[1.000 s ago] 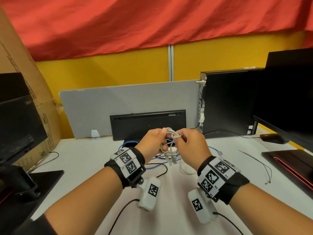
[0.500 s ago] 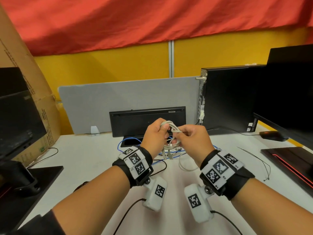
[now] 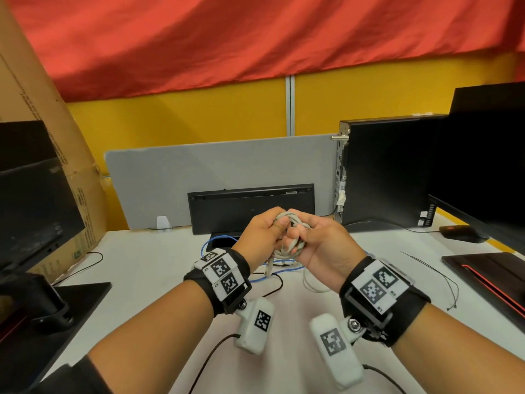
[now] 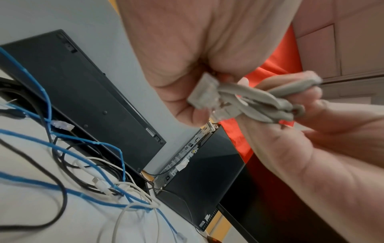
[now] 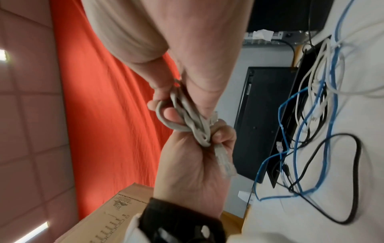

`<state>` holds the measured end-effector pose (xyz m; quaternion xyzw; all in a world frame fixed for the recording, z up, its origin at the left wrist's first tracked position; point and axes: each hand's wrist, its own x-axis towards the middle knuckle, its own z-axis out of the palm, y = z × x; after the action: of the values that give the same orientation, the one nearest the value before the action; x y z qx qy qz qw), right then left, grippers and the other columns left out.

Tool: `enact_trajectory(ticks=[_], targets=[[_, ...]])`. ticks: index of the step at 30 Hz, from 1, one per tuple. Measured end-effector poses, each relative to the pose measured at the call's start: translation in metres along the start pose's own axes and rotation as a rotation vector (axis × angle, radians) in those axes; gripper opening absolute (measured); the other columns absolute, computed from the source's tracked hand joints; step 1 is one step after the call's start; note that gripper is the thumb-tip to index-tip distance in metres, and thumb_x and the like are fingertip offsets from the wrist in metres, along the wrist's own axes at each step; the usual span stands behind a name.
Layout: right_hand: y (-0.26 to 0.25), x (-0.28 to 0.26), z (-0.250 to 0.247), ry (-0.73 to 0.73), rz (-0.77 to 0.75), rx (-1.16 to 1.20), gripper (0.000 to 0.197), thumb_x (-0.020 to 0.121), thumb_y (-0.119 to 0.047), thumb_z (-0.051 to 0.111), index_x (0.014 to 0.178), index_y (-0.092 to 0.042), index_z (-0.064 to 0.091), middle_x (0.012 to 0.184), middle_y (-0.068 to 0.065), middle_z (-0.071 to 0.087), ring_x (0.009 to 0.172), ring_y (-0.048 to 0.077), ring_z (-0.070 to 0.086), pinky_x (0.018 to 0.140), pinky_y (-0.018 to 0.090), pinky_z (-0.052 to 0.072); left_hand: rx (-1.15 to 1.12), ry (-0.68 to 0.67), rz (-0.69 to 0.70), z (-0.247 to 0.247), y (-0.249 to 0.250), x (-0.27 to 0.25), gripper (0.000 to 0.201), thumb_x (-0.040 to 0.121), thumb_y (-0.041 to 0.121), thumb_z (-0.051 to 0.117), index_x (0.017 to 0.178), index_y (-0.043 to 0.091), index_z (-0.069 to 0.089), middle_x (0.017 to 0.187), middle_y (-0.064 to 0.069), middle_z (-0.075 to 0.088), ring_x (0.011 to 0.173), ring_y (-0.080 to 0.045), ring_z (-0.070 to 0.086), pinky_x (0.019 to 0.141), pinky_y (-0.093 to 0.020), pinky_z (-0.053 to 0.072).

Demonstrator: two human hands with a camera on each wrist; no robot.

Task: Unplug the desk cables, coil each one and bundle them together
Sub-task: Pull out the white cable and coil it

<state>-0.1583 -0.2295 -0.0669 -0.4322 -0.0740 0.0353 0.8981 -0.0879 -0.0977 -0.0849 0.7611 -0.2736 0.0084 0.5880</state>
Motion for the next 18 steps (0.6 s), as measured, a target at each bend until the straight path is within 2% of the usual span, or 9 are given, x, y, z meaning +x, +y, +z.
enact_trajectory(ticks=[1, 3, 4, 6, 9, 13, 16, 17, 18], targets=[[-0.001, 0.000, 0.001, -0.001, 0.013, 0.020, 0.049, 0.091, 0.014, 0.032, 0.139, 0.007, 0.037, 0.068, 0.012, 0.048, 0.058, 0.017, 0.050, 0.058, 0.033, 0.051, -0.010, -0.023, -0.014, -0.001, 0.001, 0.000, 0.022, 0.102, 0.020, 0.043, 0.096, 0.014, 0.063, 0.078, -0.004, 0.059, 0.064, -0.008, 0.055, 0.063, -0.026, 0.050], [-0.003, 0.000, 0.000, 0.014, 0.030, 0.013, 0.057, 0.089, 0.013, 0.037, 0.143, -0.003, 0.032, 0.062, 0.013, 0.050, 0.053, 0.019, 0.051, 0.053, 0.033, 0.053, -0.065, -0.081, -0.050, -0.004, 0.003, -0.001, 0.022, 0.103, 0.021, 0.043, 0.097, 0.013, 0.063, 0.078, -0.011, 0.053, 0.053, -0.008, 0.046, 0.054, -0.025, 0.042], [-0.004, 0.000, -0.001, 0.029, 0.030, -0.033, 0.062, 0.089, 0.012, 0.043, 0.145, -0.011, 0.031, 0.062, 0.014, 0.055, 0.053, 0.022, 0.055, 0.055, 0.035, 0.054, -0.095, -0.100, -0.073, -0.005, 0.004, -0.001, 0.023, 0.103, 0.021, 0.043, 0.098, 0.012, 0.063, 0.077, -0.011, 0.050, 0.051, -0.008, 0.043, 0.051, -0.024, 0.038], [-0.003, 0.000, -0.002, 0.049, -0.002, -0.177, 0.079, 0.084, 0.013, 0.054, 0.146, -0.027, 0.026, 0.074, 0.018, 0.067, 0.061, 0.028, 0.062, 0.064, 0.039, 0.057, -0.120, -0.110, -0.109, -0.006, 0.006, -0.001, 0.024, 0.103, 0.023, 0.043, 0.098, 0.012, 0.063, 0.071, -0.006, 0.050, 0.050, -0.008, 0.043, 0.049, -0.022, 0.036], [0.001, 0.003, 0.000, 0.074, -0.057, -0.343, 0.107, 0.074, 0.026, 0.055, 0.148, -0.041, 0.016, 0.078, 0.019, 0.068, 0.067, 0.028, 0.064, 0.066, 0.039, 0.057, -0.046, -0.066, -0.084, -0.002, 0.007, 0.001, 0.026, 0.103, 0.022, 0.042, 0.096, 0.008, 0.063, 0.073, -0.008, 0.058, 0.056, -0.014, 0.049, 0.054, -0.026, 0.043], [0.001, 0.008, -0.001, 0.076, -0.170, -0.614, 0.111, 0.075, 0.021, 0.056, 0.150, -0.043, 0.007, 0.081, 0.015, 0.051, 0.077, 0.028, 0.055, 0.073, 0.037, 0.053, -0.012, 0.030, -0.026, 0.002, 0.008, 0.002, 0.025, 0.103, 0.019, 0.043, 0.092, 0.011, 0.064, 0.069, 0.005, 0.064, 0.053, -0.011, 0.050, 0.054, -0.025, 0.048], [-0.001, 0.011, 0.000, 0.050, -0.229, -0.816, 0.097, 0.082, 0.010, 0.060, 0.151, -0.036, 0.010, 0.086, 0.006, 0.058, 0.076, 0.012, 0.064, 0.071, 0.022, 0.054, -0.005, 0.108, -0.009, 0.005, 0.012, 0.005, 0.024, 0.102, 0.018, 0.044, 0.094, 0.006, 0.063, 0.073, -0.003, 0.063, 0.060, -0.018, 0.054, 0.059, -0.031, 0.050], [-0.001, 0.011, 0.002, 0.078, -0.253, -0.908, 0.090, 0.083, 0.004, 0.061, 0.151, -0.032, 0.015, 0.092, 0.001, 0.061, 0.079, 0.005, 0.064, 0.071, 0.019, 0.054, 0.007, 0.136, 0.002, 0.006, 0.014, 0.006, 0.024, 0.102, 0.017, 0.044, 0.094, 0.005, 0.063, 0.074, -0.005, 0.063, 0.062, -0.019, 0.055, 0.061, -0.032, 0.050], [0.000, 0.011, 0.003, 0.133, -0.291, -1.015, 0.082, 0.084, -0.005, 0.063, 0.150, -0.028, 0.021, 0.100, -0.001, 0.061, 0.086, 0.004, 0.064, 0.074, 0.020, 0.054, 0.018, 0.169, 0.012, 0.006, 0.015, 0.006, 0.024, 0.102, 0.017, 0.044, 0.092, 0.006, 0.062, 0.073, -0.006, 0.062, 0.062, -0.018, 0.055, 0.061, -0.032, 0.049]])
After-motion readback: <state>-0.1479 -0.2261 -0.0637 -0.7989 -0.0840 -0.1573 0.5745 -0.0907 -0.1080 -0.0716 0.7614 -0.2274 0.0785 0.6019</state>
